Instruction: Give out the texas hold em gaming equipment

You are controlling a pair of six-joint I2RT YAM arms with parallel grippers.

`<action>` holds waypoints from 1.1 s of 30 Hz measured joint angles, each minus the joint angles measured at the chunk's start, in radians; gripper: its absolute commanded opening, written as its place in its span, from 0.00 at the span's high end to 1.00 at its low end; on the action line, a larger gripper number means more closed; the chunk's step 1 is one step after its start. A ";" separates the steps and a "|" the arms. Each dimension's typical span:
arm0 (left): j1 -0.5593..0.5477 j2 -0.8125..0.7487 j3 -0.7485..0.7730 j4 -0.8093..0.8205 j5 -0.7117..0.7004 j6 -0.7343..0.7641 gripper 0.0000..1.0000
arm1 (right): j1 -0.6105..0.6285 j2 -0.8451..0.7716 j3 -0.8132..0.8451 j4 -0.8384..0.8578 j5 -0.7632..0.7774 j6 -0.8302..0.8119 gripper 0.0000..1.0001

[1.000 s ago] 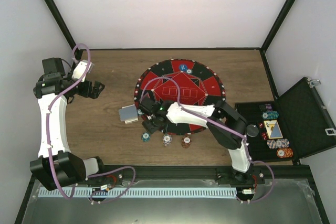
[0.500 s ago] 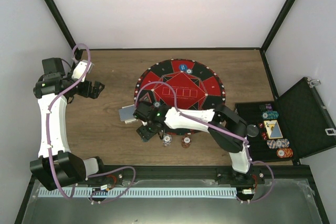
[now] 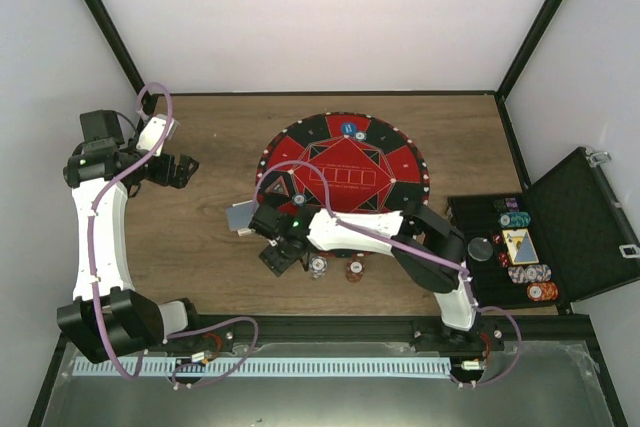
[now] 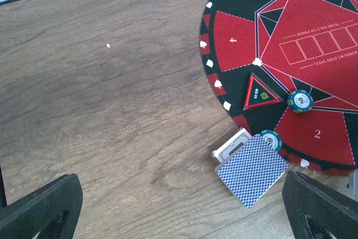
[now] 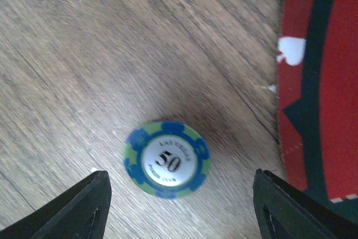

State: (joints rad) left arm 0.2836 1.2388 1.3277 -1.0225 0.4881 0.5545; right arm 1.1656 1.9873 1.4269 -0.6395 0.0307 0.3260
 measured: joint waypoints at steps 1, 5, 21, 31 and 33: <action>0.000 0.000 0.000 0.000 0.000 0.000 0.00 | 0.000 -0.003 0.000 -0.008 0.008 0.000 0.28; 0.003 0.000 0.000 0.000 0.000 0.000 0.00 | -0.011 -0.043 -0.013 -0.045 0.042 0.001 0.28; 0.005 0.000 0.000 0.000 0.000 0.001 0.00 | -0.024 -0.212 -0.193 -0.125 0.070 0.017 0.31; 0.007 0.000 0.000 0.000 0.000 0.002 0.00 | -0.024 -0.250 -0.230 -0.140 0.063 0.031 0.44; 0.007 0.000 0.000 0.000 0.000 0.002 0.00 | -0.023 -0.253 -0.232 -0.142 0.059 0.031 0.45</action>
State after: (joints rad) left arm 0.2905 1.2388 1.3277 -1.0229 0.4885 0.5560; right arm 1.1423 1.7344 1.1946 -0.7811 0.0895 0.3569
